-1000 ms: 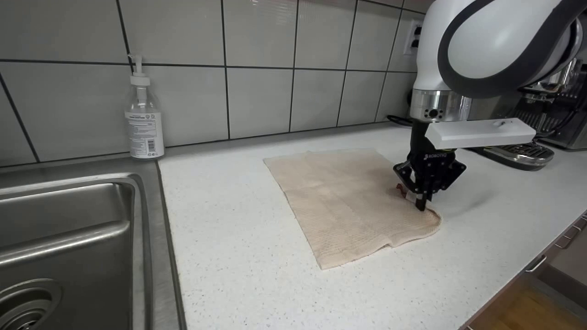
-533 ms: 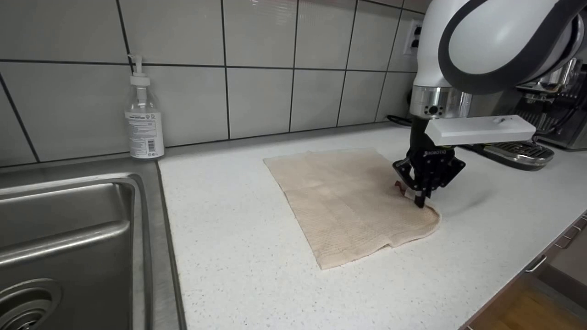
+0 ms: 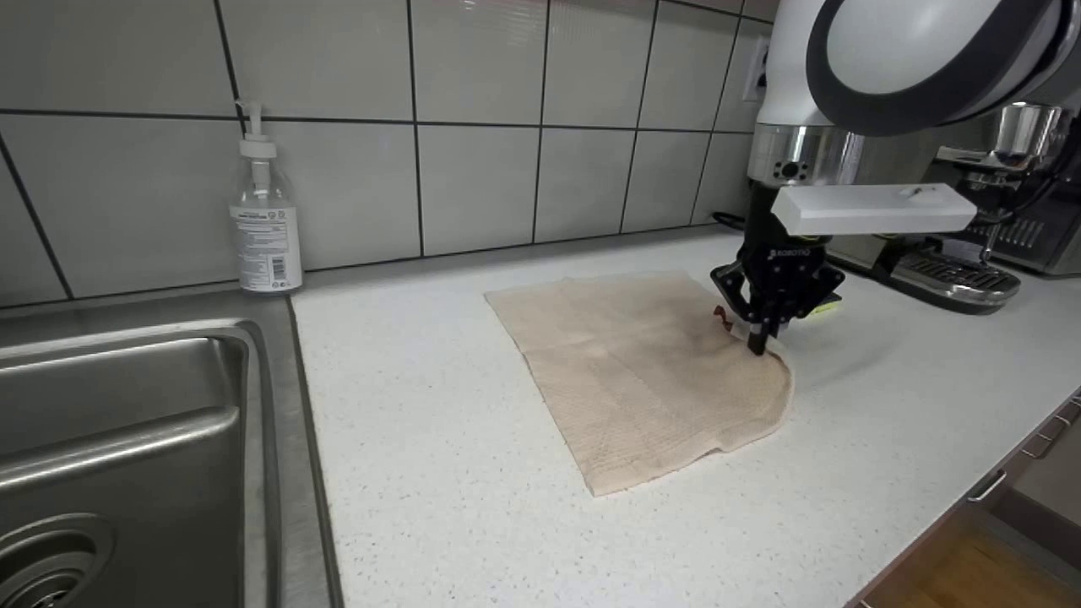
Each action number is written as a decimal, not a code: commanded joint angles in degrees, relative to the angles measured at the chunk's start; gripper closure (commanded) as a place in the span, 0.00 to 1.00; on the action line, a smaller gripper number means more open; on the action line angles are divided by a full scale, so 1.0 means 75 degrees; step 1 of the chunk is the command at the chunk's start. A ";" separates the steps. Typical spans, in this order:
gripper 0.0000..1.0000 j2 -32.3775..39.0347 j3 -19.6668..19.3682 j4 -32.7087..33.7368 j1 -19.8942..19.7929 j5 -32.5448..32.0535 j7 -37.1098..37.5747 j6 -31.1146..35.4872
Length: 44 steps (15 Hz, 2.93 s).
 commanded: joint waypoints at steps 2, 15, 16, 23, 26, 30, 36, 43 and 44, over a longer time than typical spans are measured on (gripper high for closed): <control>0.99 -0.0039 0.0082 0.0350 0.0044 0.0026 0.0006 -0.0106; 0.99 0.0406 0.0294 0.1432 0.0069 0.0086 -0.0386 -0.0231; 0.99 0.0450 0.0312 0.1500 0.0082 0.0082 -0.0403 -0.0240; 0.99 0.0860 0.0416 0.2098 0.0193 0.0090 -0.0565 -0.0325; 0.99 0.1071 0.0460 0.2397 0.0249 0.0085 -0.0671 -0.0365; 0.99 0.1351 0.0504 0.2782 0.0342 0.0073 -0.0793 -0.0412; 0.99 0.1760 0.0580 0.3345 0.0448 0.0081 -0.0982 -0.0553; 0.99 0.2167 0.0630 0.3960 0.0540 0.0086 -0.1148 -0.0773; 0.99 0.2232 0.0641 0.4055 0.0547 0.0088 -0.1180 -0.0805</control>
